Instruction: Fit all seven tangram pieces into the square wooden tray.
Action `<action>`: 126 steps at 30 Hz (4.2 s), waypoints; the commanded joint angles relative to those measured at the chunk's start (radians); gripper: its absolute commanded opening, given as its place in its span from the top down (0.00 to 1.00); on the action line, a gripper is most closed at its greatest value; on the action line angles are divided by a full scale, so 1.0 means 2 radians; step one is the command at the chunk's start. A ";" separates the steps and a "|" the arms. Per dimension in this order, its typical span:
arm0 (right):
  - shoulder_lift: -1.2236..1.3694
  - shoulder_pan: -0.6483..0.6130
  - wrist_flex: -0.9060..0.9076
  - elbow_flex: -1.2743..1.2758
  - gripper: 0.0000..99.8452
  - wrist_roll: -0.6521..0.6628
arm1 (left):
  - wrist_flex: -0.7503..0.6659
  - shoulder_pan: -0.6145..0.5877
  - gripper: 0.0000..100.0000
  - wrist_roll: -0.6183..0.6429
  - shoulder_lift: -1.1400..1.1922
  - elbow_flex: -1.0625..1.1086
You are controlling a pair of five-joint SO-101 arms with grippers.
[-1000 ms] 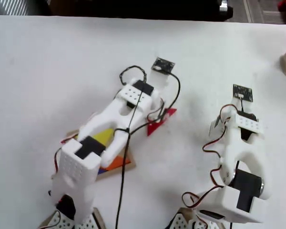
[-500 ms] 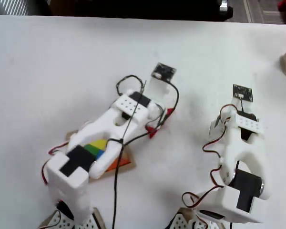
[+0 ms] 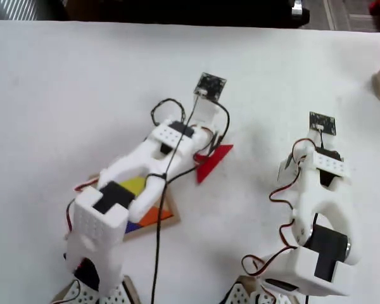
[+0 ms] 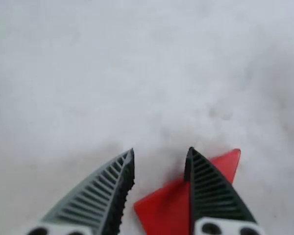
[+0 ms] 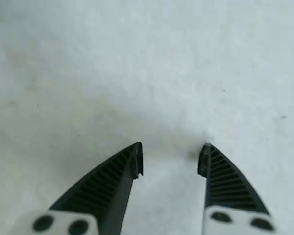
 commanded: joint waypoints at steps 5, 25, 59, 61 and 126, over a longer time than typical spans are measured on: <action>-0.002 0.003 -0.004 -0.014 0.81 0.008 | 0.128 -0.002 0.83 0.000 -0.011 -0.049; -0.002 0.001 -0.004 -0.014 0.81 0.008 | 0.077 -0.013 0.86 -0.047 -0.326 0.257; -0.208 -0.416 0.075 0.084 0.80 0.087 | 0.024 -0.432 0.77 0.069 -0.306 0.247; -0.189 -0.425 0.053 0.101 0.77 0.088 | 0.025 -0.434 0.77 0.071 -0.294 0.236; -0.184 -0.449 0.066 0.087 0.95 0.123 | 0.023 -0.430 0.77 0.068 -0.282 0.239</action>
